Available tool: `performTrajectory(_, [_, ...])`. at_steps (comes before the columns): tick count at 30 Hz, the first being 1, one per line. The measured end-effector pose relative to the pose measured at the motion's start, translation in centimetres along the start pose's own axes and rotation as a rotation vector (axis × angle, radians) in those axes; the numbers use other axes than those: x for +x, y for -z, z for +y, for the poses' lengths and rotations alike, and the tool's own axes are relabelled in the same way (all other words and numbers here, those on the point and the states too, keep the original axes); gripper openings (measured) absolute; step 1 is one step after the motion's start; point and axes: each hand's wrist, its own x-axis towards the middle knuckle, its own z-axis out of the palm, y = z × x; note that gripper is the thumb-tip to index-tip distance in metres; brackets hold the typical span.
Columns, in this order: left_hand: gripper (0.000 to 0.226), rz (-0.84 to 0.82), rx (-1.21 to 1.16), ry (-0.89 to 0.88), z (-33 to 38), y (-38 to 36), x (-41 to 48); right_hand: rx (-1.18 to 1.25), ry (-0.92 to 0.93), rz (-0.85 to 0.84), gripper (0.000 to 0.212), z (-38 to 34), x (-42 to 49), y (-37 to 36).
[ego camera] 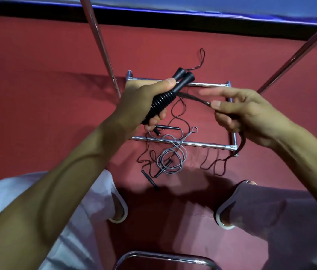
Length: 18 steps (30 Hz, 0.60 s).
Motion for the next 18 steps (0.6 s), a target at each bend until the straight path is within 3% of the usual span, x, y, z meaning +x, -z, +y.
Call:
performTrajectory(2, [0.032,0.025,-0.019,0.028,0.0,-0.1,0.1,-0.197,0.225,0.061,0.031,0.0,-0.1,-0.4])
performTrajectory(6, [0.028,0.063,-0.042,0.041,-0.1,-0.3,0.3,-0.853,0.589,0.261,0.024,0.5,-0.4,-0.9])
performTrajectory(8, [0.022,0.073,-0.037,0.034,-0.3,-0.6,0.3,-1.063,0.673,0.317,0.019,0.7,-0.4,-0.6])
performTrajectory(10, [0.020,0.072,-0.007,0.014,-0.4,-0.8,0.4,-1.111,0.592,0.272,0.027,0.7,-0.3,-0.3])
performTrajectory(11, [0.023,0.074,0.035,-0.005,-0.4,-0.9,0.4,-0.985,0.456,0.211,0.031,0.5,-0.3,-0.5])
performTrajectory(14, [0.034,0.095,0.199,-0.087,-0.6,-1.1,0.4,-0.081,-0.151,-0.006,0.030,-0.9,-0.1,-0.9])
performTrajectory(15, [0.035,0.102,0.235,-0.113,-0.7,-1.3,0.4,0.121,-0.301,-0.040,0.025,-1.1,0.0,-0.5])
performTrajectory(18, [0.030,0.155,0.333,-0.172,-1.3,-1.9,0.9,0.272,-0.468,-0.112,0.018,-1.1,0.4,0.9])
